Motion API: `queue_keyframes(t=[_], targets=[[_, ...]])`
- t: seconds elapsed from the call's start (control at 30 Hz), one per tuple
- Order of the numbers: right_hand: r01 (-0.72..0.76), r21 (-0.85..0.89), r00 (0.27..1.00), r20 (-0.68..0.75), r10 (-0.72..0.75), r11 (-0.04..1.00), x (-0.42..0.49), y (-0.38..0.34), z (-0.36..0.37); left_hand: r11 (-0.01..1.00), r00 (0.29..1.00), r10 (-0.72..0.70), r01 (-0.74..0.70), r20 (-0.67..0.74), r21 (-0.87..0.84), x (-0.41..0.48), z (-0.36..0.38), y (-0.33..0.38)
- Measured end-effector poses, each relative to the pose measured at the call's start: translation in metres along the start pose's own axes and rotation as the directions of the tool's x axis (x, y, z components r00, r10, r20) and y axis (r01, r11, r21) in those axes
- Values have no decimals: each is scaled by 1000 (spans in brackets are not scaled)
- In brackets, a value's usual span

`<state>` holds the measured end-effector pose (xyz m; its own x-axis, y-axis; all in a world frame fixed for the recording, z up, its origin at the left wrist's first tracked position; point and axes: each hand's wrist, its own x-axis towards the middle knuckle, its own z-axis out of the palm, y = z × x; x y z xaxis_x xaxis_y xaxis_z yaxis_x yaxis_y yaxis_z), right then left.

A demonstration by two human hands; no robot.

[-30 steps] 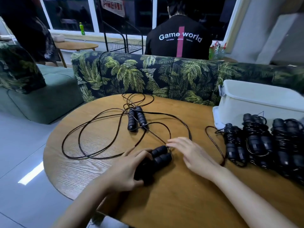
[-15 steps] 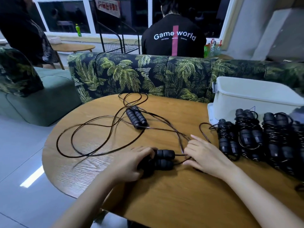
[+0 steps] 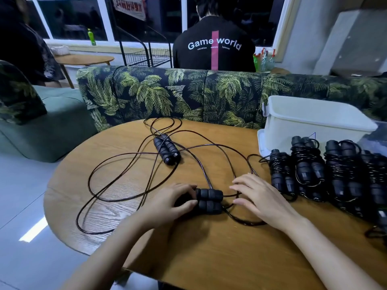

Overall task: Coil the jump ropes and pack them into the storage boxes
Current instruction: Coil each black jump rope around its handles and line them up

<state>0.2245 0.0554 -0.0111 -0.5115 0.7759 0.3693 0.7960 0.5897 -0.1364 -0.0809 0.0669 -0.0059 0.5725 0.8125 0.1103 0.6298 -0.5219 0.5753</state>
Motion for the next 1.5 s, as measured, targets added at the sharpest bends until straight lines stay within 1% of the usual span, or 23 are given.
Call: queue_keyframes(t=[0.1, 0.2, 0.37, 0.43, 0.5, 0.63, 0.67, 0.73, 0.8, 0.83, 0.9, 0.93, 1.0, 1.03, 1.07, 1.1, 1.17, 1.2, 1.23, 1.3, 1.37, 1.43, 1.5], targets=[[79, -26, 997, -9, -79, 997, 15, -6, 3, 1000, 999, 15, -14, 51, -22, 6, -5, -2], [77, 2, 994, 83, -77, 997, 19, -5, 6, 989, 991, 62, -77, 120, 123, 10, -5, -7], [88, -92, 989, 125, -76, 992, 0, 21, 0, 978, 992, 111, -119, 57, 172, 7, 1, -15], [85, -163, 994, 83, -72, 983, -9, 28, -7, 974, 991, 128, -135, 49, 183, 7, 6, -17], [66, -225, 997, -14, -71, 972, -15, 28, -14, 973, 990, 137, -142, 41, 184, 6, 11, -14], [-56, -189, 971, -238, 10, 980, -30, 22, -24, 977, 982, 175, -165, -68, 139, 5, 21, 2], [-94, -176, 970, -236, 51, 980, -35, 23, -23, 974, 980, 180, -166, -83, 153, 6, 24, 5], [-125, -173, 988, -117, 106, 977, -44, 27, -15, 973, 985, 159, -144, -73, 182, 7, 31, 10], [-125, -143, 990, 47, 133, 982, -50, 28, -8, 988, 994, 107, -103, -33, 117, 8, 32, 13], [-144, -104, 983, 98, 154, 984, -51, 26, -8, 997, 997, 76, -76, -15, 26, 8, 29, 15], [-156, -17, 983, 91, 157, 988, -44, 21, -12, 983, 1000, 25, -23, 11, -183, 10, 18, 18], [-147, 14, 988, 49, 147, 989, -37, 17, -14, 973, 1000, 11, -15, -18, -230, 12, 14, 15], [-110, 31, 994, -18, 111, 993, -19, 8, -16, 984, 974, -32, -9, -223, -179, 19, 1, 3], [-86, 28, 996, -30, 87, 996, -9, 4, -16, 996, 933, -57, 26, -356, -91, 25, -7, -9], [-60, 23, 998, -32, 61, 998, 2, -1, -13, 994, 888, -94, 112, -450, 13, 33, -17, -21], [-35, 13, 999, -31, 35, 999, 13, -5, -10, 961, 859, -178, 258, -479, 104, 40, -29, -34], [6, -15, 1000, -25, -6, 1000, 31, -13, -2, 794, 807, -433, 553, -401, 255, 52, -50, -59], [25, -22, 999, -24, -25, 999, 39, -18, 2, 721, 785, -519, 615, -339, 319, 57, -57, -69], [40, -24, 999, -20, -40, 999, 47, -23, 6, 681, 780, -554, 625, -290, 381, 59, -60, -79], [70, -14, 998, -6, -70, 997, 61, -31, 15, 666, 816, -520, 573, -252, 477, 61, -60, -88], [84, 4, 996, -5, -84, 996, 76, -37, 22, 713, 870, -412, 493, -272, 498, 60, -59, -88], [80, 0, 996, -38, -80, 997, 95, -40, 28, 785, 921, -189, 350, -340, 512, 59, -55, -81], [65, -53, 996, -53, -67, 997, 120, -43, 30, 793, 915, 63, 197, -399, 577, 58, -52, -68]])
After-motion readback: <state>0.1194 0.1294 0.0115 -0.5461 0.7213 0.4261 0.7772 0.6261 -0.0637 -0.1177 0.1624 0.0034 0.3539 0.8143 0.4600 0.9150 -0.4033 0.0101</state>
